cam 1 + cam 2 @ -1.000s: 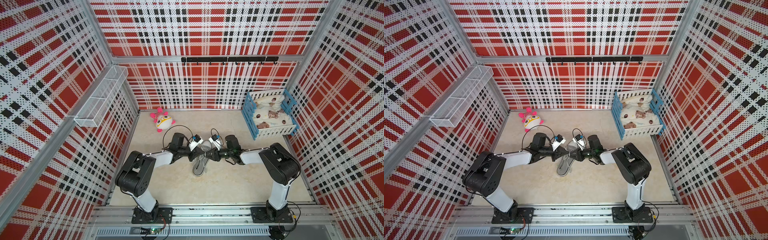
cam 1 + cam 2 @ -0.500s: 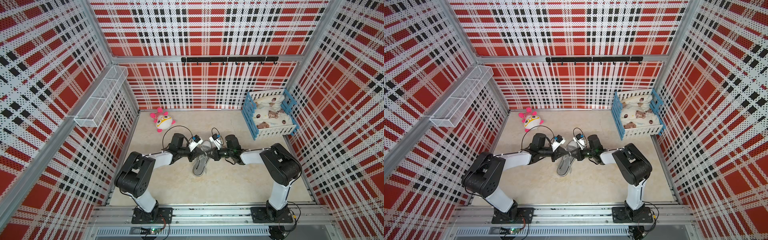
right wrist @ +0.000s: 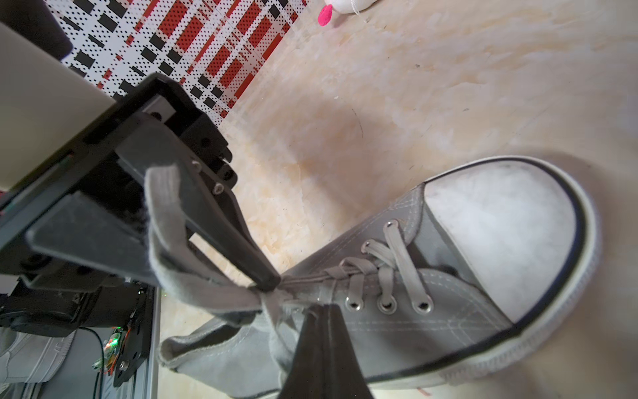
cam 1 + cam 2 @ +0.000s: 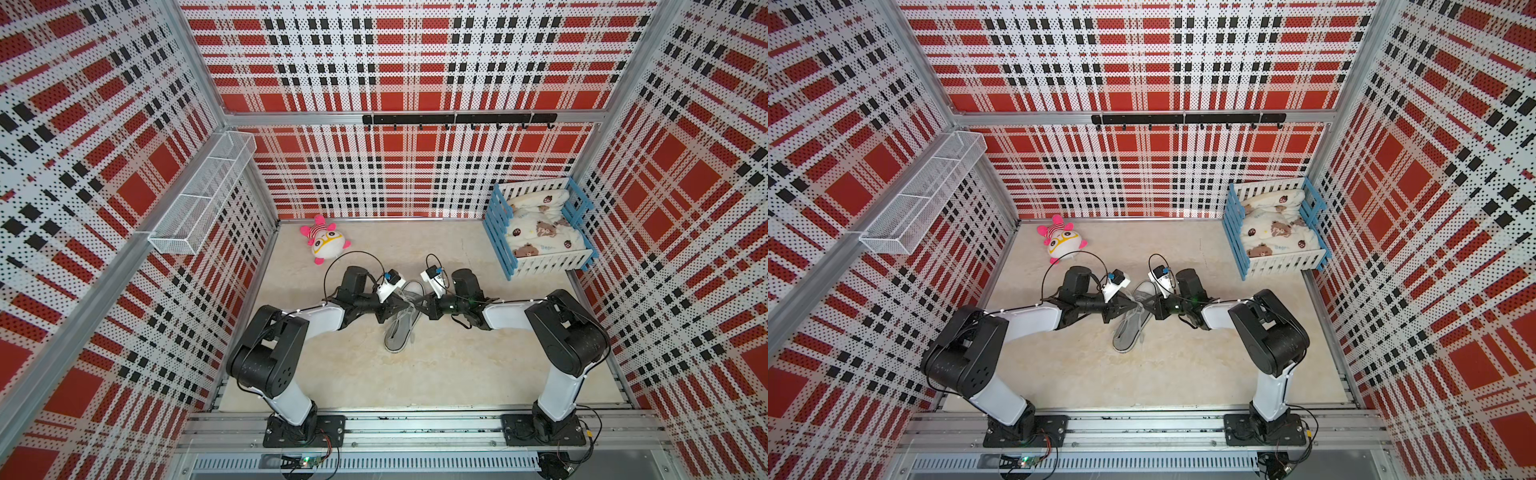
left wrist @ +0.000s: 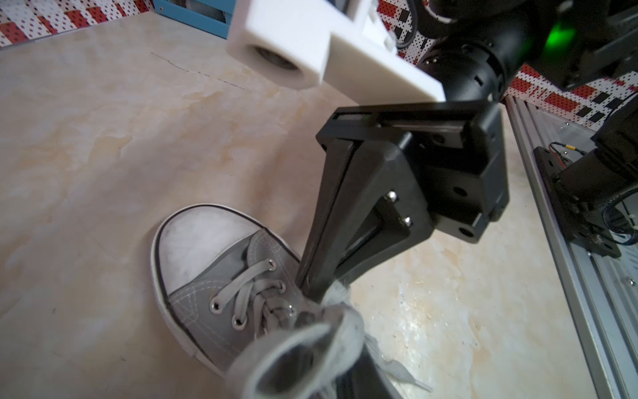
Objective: Tie the shoes
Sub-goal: Cross the shoelace with the shoelace.
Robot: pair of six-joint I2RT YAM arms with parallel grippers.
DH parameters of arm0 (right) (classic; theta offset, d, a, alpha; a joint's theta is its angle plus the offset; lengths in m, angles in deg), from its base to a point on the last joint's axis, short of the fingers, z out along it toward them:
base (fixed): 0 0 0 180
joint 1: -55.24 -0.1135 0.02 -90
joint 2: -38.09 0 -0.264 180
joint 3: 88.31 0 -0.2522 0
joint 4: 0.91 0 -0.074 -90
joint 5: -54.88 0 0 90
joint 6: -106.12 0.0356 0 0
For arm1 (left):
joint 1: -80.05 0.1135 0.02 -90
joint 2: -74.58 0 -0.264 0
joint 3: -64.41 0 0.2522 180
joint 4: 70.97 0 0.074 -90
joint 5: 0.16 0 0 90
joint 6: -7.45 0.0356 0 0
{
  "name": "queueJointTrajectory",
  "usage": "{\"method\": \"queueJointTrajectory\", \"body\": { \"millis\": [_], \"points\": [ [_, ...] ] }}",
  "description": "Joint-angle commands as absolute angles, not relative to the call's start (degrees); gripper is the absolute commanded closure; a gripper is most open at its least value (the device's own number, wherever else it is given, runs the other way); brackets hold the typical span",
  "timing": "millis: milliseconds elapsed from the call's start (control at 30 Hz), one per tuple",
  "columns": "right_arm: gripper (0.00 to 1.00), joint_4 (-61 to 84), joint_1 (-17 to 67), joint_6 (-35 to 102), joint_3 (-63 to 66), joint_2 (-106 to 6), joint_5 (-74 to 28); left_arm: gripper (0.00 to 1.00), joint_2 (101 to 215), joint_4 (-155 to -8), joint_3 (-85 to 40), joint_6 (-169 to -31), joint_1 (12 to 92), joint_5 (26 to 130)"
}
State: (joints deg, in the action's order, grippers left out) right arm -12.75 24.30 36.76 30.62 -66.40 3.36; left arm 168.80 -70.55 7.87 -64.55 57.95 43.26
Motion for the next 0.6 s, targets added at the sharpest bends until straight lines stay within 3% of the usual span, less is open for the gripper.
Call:
{"method": "queueJointTrajectory", "body": {
  "millis": [0, 567],
  "points": [
    [1.00, -12.00, 24.39, 35.54, 30.92, -64.66, 2.32, 0.77, 167.40, -69.27, 8.42, -64.37, 57.92, 41.93],
    [1.00, -10.55, 23.50, 34.31, 29.73, -64.91, 2.13, 0.56, 167.03, -67.07, 8.35, -66.17, 58.01, 43.60]
  ]
}}
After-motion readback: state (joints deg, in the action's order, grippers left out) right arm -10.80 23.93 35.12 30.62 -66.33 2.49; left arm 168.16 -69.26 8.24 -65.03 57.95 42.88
